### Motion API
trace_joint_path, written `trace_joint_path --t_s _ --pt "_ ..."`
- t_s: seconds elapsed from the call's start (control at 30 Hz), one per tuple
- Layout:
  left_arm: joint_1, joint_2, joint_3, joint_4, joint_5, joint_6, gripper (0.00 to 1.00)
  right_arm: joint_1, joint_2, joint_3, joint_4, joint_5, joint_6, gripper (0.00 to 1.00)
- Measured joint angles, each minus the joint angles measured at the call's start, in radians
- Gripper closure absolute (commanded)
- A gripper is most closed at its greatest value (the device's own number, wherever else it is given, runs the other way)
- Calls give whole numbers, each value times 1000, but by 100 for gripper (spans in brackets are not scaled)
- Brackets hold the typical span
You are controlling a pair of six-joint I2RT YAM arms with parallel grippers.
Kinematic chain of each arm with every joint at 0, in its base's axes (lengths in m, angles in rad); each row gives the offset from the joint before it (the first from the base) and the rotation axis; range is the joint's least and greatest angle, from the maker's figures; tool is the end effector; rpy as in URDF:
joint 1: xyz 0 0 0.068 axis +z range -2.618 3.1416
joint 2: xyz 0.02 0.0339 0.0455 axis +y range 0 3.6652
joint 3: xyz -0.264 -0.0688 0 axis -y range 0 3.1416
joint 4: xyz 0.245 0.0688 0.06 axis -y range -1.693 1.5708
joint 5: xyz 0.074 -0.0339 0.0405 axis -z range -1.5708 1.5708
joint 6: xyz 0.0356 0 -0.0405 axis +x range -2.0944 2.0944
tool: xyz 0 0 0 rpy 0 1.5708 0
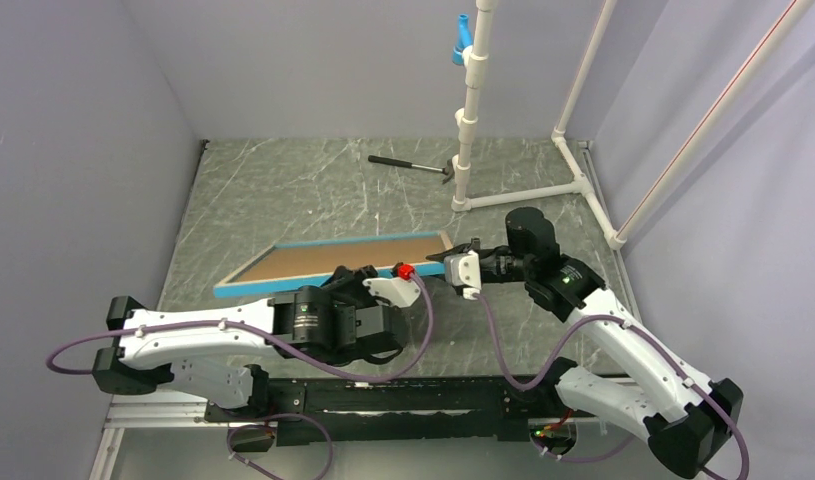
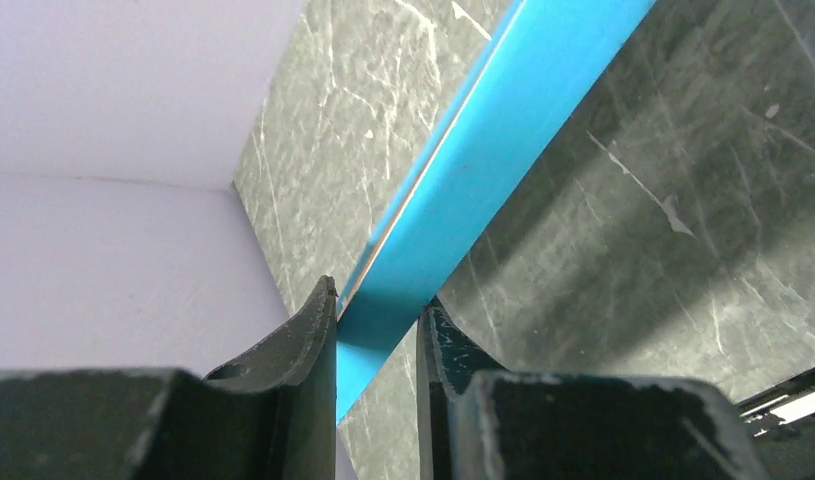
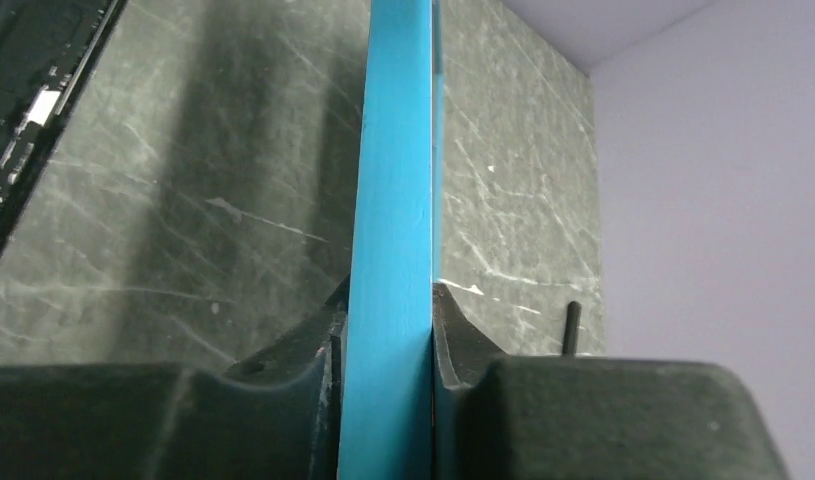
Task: Put the photo into the frame
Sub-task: Turn over the photo frame at the center of the board.
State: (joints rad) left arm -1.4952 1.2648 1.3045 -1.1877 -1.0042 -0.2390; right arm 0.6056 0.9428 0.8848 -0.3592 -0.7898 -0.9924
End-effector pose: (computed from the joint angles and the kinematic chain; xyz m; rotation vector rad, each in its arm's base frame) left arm 0.0466 -0.2182 0.3500 1.0303 1.8385 0.4011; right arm 0.1529 0.1366 0.3327 -1.6546 0.9190 0.5188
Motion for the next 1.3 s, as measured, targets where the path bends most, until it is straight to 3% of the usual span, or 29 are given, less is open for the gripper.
trace_joint_path --t_s 0.03,0.13,0.2,0.33,0.47,0.83,0.97,1.1,1.3 --pt "0 -9 6 2 -14 16 86 6 0 1 -7 -6 -26 100" --pt "-6 -31 33 -5 -18 34 46 6 1 22 -6 -16 -12 100" --pt "-8 -31 42 4 -22 4 26 5 0 32 -13 -19 15 100" --pt "-1 -31 85 72 -16 -67 6 -4 -1 32 -19 -7 142 100" --pt "-3 -37 129 125 -10 -95 1 -12 -23 31 4 -7 253 100" --pt "-1 -213 137 300 60 -98 1 -27 -68 37 121 -70 616 100" --pt "17 -274 134 338 97 -107 1 -80 21 135 103 -114 768 100" --pt "57 -288 128 348 148 -129 0 -198 150 235 109 -296 924 100" --pt "170 -260 98 350 272 -168 1 -269 291 244 175 -436 1122 100"
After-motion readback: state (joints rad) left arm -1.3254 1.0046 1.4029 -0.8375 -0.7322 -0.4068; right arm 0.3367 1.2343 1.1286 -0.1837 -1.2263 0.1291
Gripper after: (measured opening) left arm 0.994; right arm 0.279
